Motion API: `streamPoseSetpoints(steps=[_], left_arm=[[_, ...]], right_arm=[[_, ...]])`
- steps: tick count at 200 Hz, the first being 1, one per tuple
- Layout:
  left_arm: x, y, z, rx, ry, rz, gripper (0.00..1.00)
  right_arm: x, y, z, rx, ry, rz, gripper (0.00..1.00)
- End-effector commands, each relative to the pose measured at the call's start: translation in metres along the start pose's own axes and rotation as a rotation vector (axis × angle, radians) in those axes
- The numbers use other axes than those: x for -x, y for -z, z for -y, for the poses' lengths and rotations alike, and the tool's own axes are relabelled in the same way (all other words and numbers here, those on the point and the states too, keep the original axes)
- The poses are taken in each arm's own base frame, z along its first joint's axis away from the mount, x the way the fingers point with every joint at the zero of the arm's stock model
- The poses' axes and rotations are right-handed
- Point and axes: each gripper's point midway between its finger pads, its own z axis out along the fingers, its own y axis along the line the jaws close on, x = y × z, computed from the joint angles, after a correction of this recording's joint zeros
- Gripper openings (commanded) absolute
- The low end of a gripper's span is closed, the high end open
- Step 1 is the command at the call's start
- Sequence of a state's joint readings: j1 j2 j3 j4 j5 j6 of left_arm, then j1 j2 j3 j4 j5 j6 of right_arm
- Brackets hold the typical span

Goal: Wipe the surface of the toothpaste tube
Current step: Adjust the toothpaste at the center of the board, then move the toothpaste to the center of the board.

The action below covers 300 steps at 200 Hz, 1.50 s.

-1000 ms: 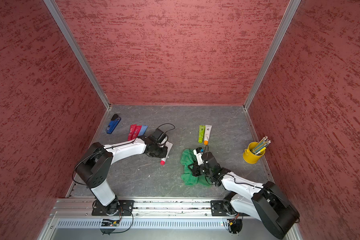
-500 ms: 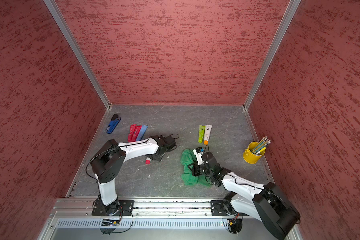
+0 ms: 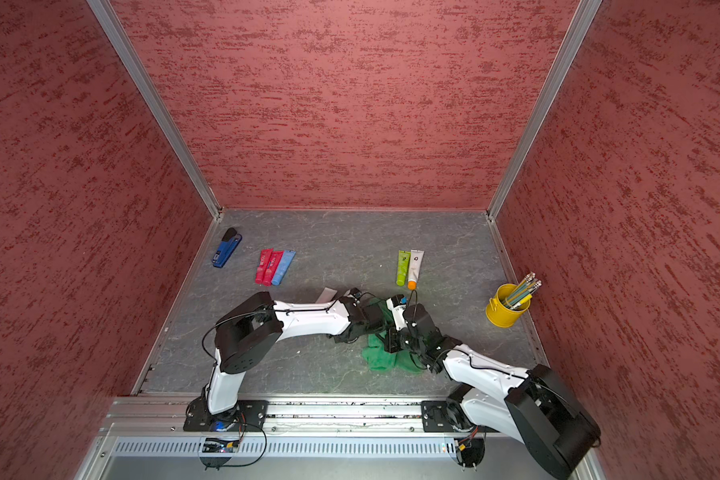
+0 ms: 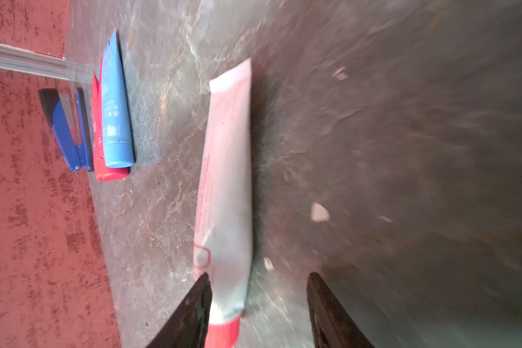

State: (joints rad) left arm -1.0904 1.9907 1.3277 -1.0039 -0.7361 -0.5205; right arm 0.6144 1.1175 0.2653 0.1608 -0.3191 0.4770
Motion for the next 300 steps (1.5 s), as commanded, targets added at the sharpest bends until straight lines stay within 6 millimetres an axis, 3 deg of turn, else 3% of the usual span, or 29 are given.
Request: streamPoseSetpoints(steps=[1, 25, 55, 70, 117, 171, 212, 250, 300], left_arm=[[0.019, 0.033, -0.028, -0.111, 0.146, 0.115, 0.58], [0.019, 0.045, -0.037, -0.390, 0.288, 0.172, 0.63], [0.000, 0.030, -0.054, -0.614, 0.455, 0.165, 0.66], [-0.013, 0.017, -0.060, -0.640, 0.502, 0.137, 0.66], [-0.050, -0.019, -0.048, -0.688, 0.550, -0.001, 0.60], [-0.045, -0.024, -0.027, -0.762, 0.505, -0.014, 0.58], [-0.050, -0.035, -0.013, -0.726, 0.460, -0.089, 0.41], [-0.049, -0.020, 0.002, -0.731, 0.362, -0.061, 0.24], [-0.053, 0.023, 0.036, -0.805, 0.169, 0.038, 0.22]], right_arm=[[0.004, -0.001, -0.006, 0.015, 0.028, 0.009, 0.00], [0.005, -0.002, -0.006, 0.012, 0.027, 0.008, 0.00], [0.005, -0.002, -0.005, 0.009, 0.027, 0.006, 0.00], [0.004, -0.003, -0.005, 0.007, 0.025, 0.004, 0.00], [0.004, -0.004, -0.004, 0.001, 0.023, 0.000, 0.00], [0.004, -0.005, -0.003, -0.003, 0.020, -0.006, 0.00], [0.007, -0.002, -0.002, -0.013, 0.020, 0.011, 0.00], [0.020, 0.002, 0.009, -0.118, 0.012, 0.025, 0.00], [0.086, 0.019, -0.024, -0.123, 0.116, 0.147, 0.00]])
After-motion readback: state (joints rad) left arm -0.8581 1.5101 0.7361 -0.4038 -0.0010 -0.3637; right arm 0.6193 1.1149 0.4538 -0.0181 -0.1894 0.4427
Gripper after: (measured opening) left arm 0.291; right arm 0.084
